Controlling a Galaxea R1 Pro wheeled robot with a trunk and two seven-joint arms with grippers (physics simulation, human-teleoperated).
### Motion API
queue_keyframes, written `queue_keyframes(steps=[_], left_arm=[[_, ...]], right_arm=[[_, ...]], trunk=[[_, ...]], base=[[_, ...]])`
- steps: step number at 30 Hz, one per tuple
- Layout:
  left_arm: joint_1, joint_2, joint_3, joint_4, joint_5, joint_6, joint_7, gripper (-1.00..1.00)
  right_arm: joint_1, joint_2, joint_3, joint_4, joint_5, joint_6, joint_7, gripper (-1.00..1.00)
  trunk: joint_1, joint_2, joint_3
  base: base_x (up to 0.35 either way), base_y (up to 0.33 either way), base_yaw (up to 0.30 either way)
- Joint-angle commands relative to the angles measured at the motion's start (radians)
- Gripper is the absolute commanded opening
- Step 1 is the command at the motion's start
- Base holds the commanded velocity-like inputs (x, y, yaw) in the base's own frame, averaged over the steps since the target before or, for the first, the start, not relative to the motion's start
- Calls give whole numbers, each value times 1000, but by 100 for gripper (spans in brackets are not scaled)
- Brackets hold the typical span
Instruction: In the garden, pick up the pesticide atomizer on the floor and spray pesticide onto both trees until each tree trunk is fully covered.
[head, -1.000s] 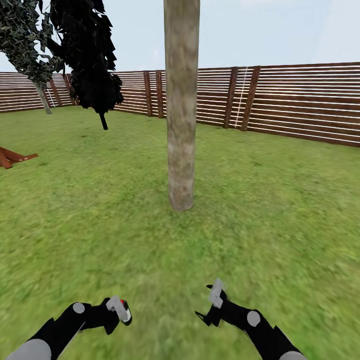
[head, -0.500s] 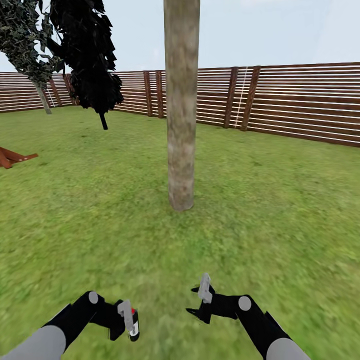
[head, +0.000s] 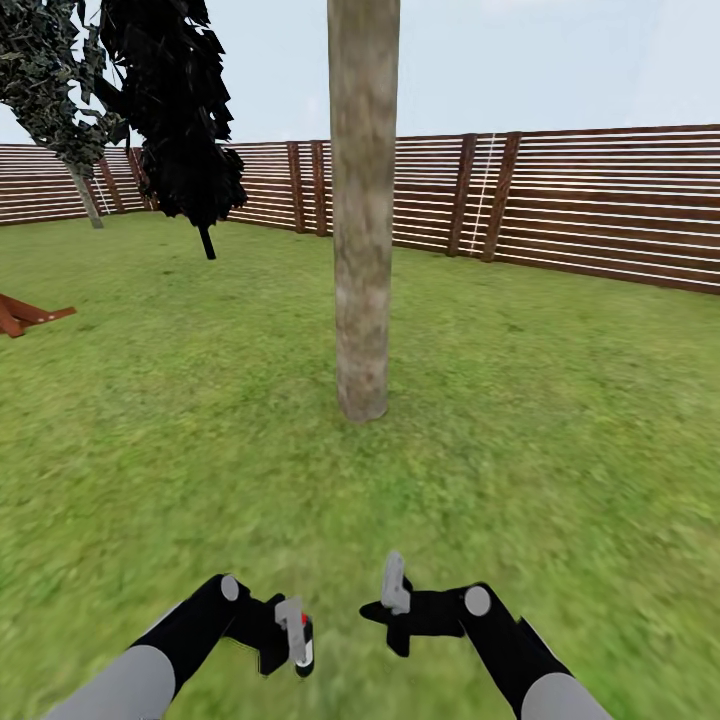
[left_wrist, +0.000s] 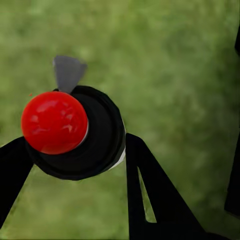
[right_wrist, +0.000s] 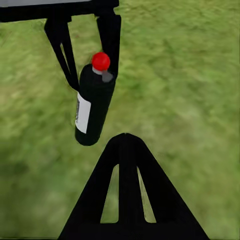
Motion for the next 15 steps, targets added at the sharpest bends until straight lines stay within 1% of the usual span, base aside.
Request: queue_keyframes(steps=[1,2,3,7,11,14,15], left_arm=[[0,-6,-4,-11,-20,-6,6,-100],[0,-14,-4,-17,-29,-6,5,-100],[0,-19,-4,-19,-33,-6,2,-100],[0,-40,-4,-24,-41,-8,-30,-100],[0,-44,-6,-23,-51,-14,-39,-100],[3,-44,-7,-23,-52,-20,-42,-100],[3,-45,-7,-23,-52,-22,-54,-100]], right_arm=[[0,0,19,-1,8,-4,0,-100],[0,1,33,-1,8,-4,0,-100],[0,0,39,-1,7,-3,0,-100],[0,1,48,-3,6,4,0,-100],[0,0,48,-4,6,6,-1,-100],[0,0,49,-3,6,7,-1,-100],[0,0,49,-4,6,6,-1,-100]], trunk=[[0,0,-1],[0,0,-1],[0,0,-1],[0,0,-1],[0,0,-1],[0,0,-1],[0,0,-1]], base=[[0,0,0],[0,0,0],[0,0,0],[0,0,0],[0,0,0],[0,0,0],[0,0,0]])
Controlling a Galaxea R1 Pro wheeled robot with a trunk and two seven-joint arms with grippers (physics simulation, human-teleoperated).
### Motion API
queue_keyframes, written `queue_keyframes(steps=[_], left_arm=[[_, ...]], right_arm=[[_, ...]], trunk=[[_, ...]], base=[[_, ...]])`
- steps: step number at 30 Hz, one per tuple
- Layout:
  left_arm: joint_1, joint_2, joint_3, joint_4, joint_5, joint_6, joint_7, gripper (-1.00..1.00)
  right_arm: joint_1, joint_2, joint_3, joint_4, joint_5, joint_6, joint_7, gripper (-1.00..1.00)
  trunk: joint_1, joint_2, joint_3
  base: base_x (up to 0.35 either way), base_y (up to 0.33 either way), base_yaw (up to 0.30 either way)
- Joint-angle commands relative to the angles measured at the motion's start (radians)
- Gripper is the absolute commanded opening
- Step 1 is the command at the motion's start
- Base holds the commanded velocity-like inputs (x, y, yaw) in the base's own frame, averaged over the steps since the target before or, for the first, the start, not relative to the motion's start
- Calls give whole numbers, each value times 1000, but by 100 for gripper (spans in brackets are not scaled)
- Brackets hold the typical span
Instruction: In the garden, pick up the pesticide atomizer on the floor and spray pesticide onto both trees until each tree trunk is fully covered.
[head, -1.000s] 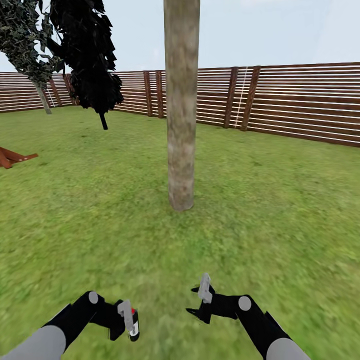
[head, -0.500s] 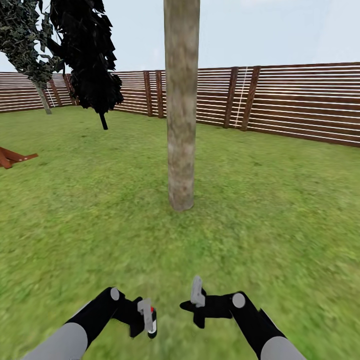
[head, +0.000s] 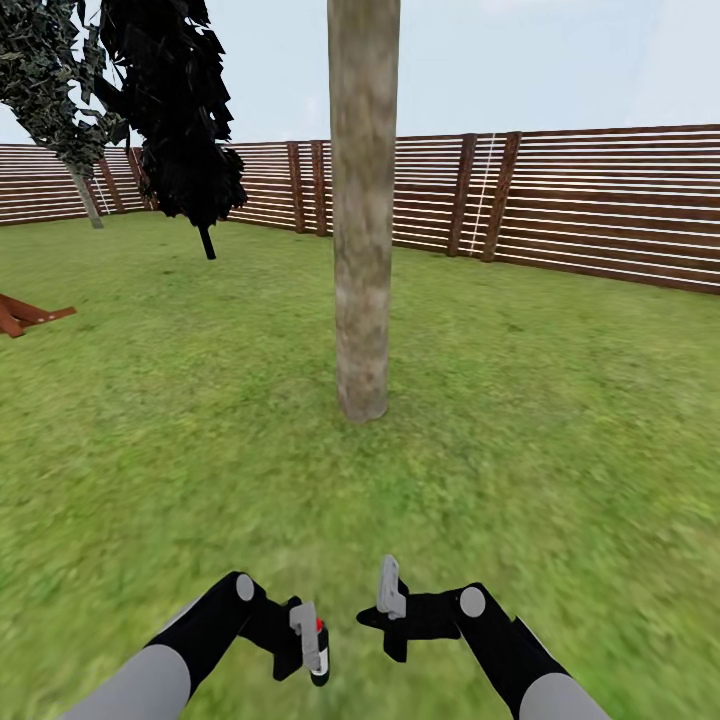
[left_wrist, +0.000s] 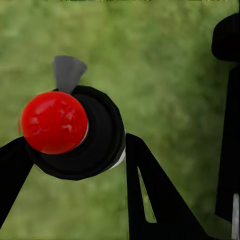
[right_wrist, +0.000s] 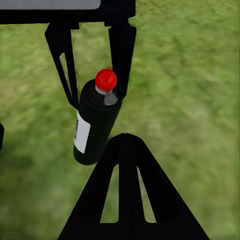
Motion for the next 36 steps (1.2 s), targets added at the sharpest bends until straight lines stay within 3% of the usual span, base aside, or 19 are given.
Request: queue_keyframes(steps=[1,7,11,15,36], left_arm=[[0,-2,1,-1,-9,-14,-10,-100],[1,-10,1,2,-9,-60,-20,-100],[0,-28,-38,1,-7,-63,-19,-100],[0,-44,-46,0,-5,-63,-19,-100],[-3,-74,-35,-32,9,-59,-8,-100]], right_arm=[[0,0,-1,-1,8,-5,1,-100],[0,0,-1,0,8,-5,1,-100],[0,0,-1,0,8,-5,1,-100],[0,0,-1,-1,8,-5,1,-100],[0,0,-1,-2,8,-5,0,-100]], trunk=[[0,0,-1],[0,0,-1],[0,0,-1],[0,0,-1],[0,0,-1]], base=[[0,0,0],[0,0,0],[0,0,0],[0,0,0],[0,0,0]])
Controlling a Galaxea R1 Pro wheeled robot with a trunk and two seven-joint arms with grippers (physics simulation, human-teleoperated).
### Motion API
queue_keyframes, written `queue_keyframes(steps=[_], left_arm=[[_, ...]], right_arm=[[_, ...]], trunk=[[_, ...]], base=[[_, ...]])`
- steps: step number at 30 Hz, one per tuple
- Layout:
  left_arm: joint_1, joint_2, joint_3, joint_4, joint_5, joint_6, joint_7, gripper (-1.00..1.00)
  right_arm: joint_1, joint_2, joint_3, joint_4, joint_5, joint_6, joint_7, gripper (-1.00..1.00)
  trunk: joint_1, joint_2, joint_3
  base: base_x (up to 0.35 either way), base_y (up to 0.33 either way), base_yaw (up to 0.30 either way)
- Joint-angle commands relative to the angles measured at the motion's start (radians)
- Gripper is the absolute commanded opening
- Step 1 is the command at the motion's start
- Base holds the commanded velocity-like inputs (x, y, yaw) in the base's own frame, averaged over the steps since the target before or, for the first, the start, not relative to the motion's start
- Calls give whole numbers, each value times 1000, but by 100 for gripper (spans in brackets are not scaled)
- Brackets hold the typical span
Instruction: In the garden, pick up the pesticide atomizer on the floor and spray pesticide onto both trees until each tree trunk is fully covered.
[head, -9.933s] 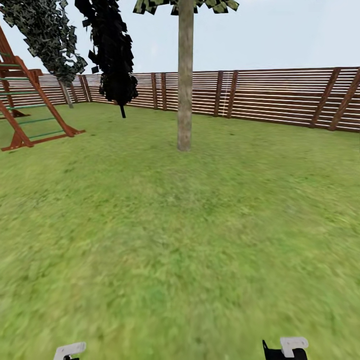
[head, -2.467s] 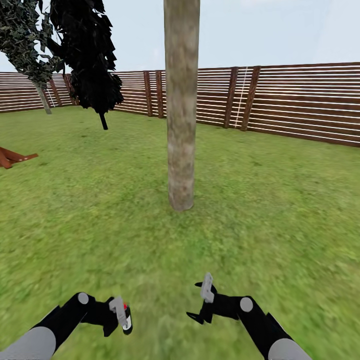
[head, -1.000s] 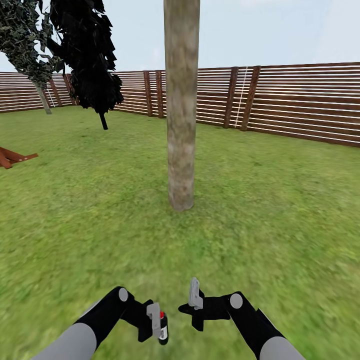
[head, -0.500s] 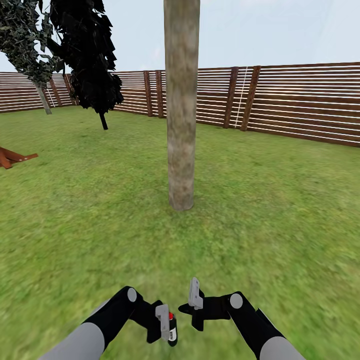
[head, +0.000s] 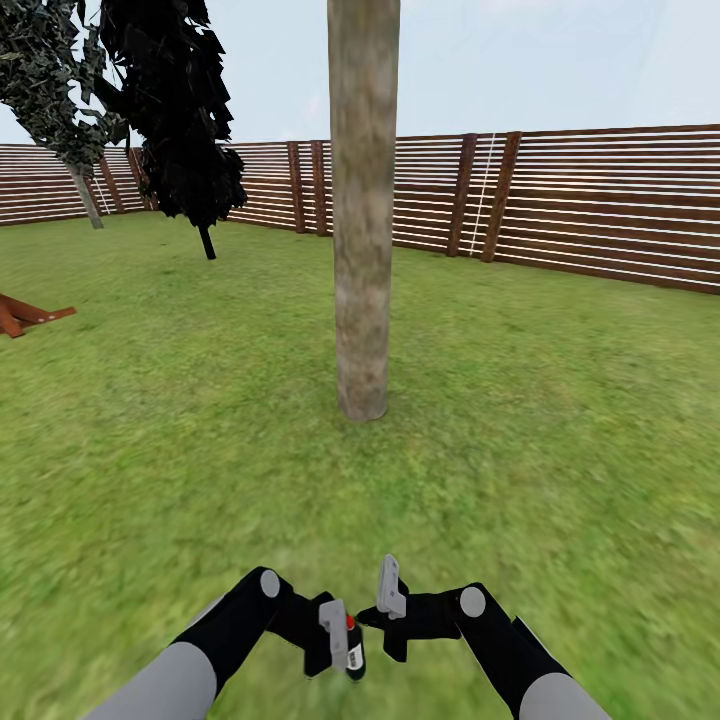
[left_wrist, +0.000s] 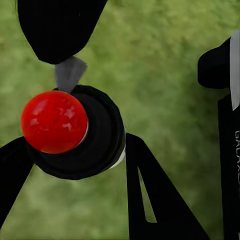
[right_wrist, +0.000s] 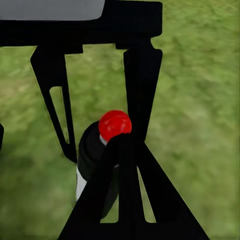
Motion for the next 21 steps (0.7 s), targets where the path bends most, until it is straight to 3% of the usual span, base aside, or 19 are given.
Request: queue_keyframes(steps=[1,5,13,16,17,21], left_arm=[[0,0,0,-2,-5,-13,7,-100],[1,1,-2,-1,47,-16,6,-100],[2,9,-5,6,47,-16,5,-100],[3,38,-6,11,40,-14,5,-100],[3,64,-8,13,39,-12,5,-100],[4,80,-10,13,38,-11,5,-100]], right_arm=[[0,0,-1,-1,8,-5,1,-100],[0,0,-1,-1,8,-5,1,-100],[0,-1,-2,-1,8,-5,1,-100],[0,-2,-2,0,8,-5,1,-100],[0,-3,-3,-1,8,-5,1,-100],[0,-4,-3,-1,8,-5,1,-100]], trunk=[[0,0,-1],[0,0,-1],[0,0,-1],[0,0,-1],[0,0,-1],[0,0,-1]], base=[[0,0,0],[0,0,0],[0,0,0],[0,0,0],[0,0,0],[0,0,0]])
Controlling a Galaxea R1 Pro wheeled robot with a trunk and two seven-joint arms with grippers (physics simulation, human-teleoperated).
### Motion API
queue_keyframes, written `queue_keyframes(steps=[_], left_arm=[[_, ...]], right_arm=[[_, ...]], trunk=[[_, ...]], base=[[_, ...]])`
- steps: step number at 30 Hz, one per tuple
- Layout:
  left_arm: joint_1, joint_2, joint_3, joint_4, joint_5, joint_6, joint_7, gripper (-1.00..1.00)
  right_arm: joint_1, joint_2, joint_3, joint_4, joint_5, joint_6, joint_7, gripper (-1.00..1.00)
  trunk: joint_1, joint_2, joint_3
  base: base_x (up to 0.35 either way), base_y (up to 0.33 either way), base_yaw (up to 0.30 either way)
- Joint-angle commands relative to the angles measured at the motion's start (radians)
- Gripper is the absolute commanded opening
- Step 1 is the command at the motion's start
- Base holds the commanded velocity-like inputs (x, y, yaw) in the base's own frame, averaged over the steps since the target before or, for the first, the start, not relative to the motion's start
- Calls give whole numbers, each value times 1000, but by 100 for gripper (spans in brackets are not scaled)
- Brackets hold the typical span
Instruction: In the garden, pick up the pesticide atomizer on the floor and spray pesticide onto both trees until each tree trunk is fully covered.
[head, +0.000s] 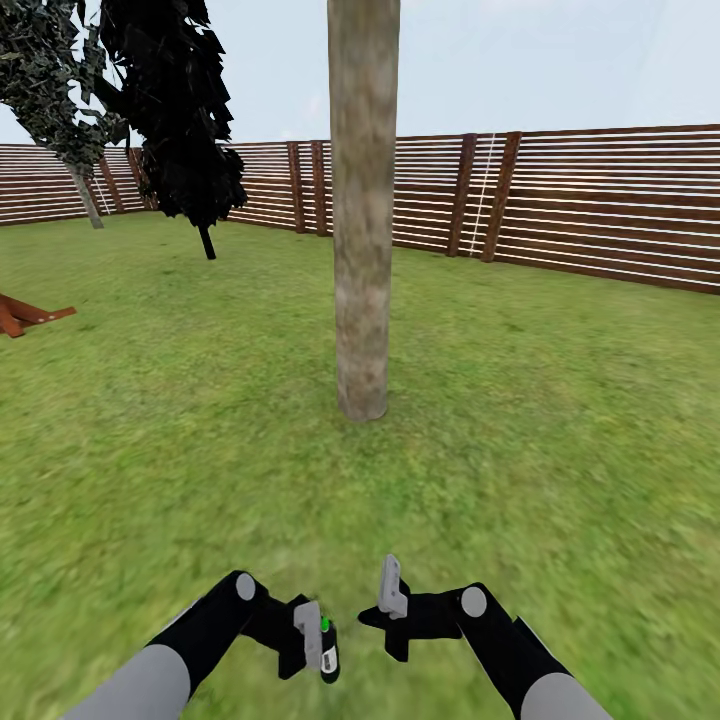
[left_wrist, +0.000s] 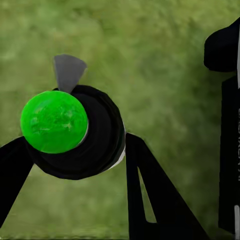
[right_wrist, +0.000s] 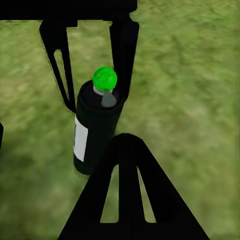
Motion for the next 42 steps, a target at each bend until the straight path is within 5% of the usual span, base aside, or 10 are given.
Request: queue_keyframes(steps=[1,4,7,8,12,15,17,22,27,42], left_arm=[[6,64,0,-1,-19,-11,8,-100],[11,185,29,0,-16,-4,34,-100],[12,216,200,1,7,24,111,-100],[12,216,268,6,8,47,126,-100],[11,206,349,46,32,82,252,-100],[11,143,367,127,103,88,485,-100],[11,92,371,179,135,90,678,-100],[13,51,373,202,235,88,775,-100],[16,50,401,205,472,87,910,-100],[17,24,402,194,491,85,1087,-100]], right_arm=[[0,-3,-2,-1,9,-5,1,-100],[0,-15,-7,1,9,-5,1,-100],[0,-67,-8,5,7,-6,-2,-100],[0,-98,-8,7,5,-7,-4,100],[0,-154,-61,11,4,-7,-10,100],[1,-163,-220,32,6,-7,-61,100],[4,-168,-357,102,6,-8,-194,100],[16,-185,-542,325,6,-17,-659,100],[93,-185,-571,423,4,-115,-1076,100],[138,-185,-574,462,3,-151,-1092,100]], trunk=[[0,0,-1],[0,0,-1],[0,0,-1],[0,0,-1],[0,0,-1],[0,0,-1],[0,0,-1],[0,0,-1],[0,0,-1],[0,0,-1]], base=[[0,0,0],[0,0,0],[0,0,0],[0,0,0],[0,0,0],[0,0,0],[0,0,0],[40,0,0],[296,0,0],[333,-27,0]])
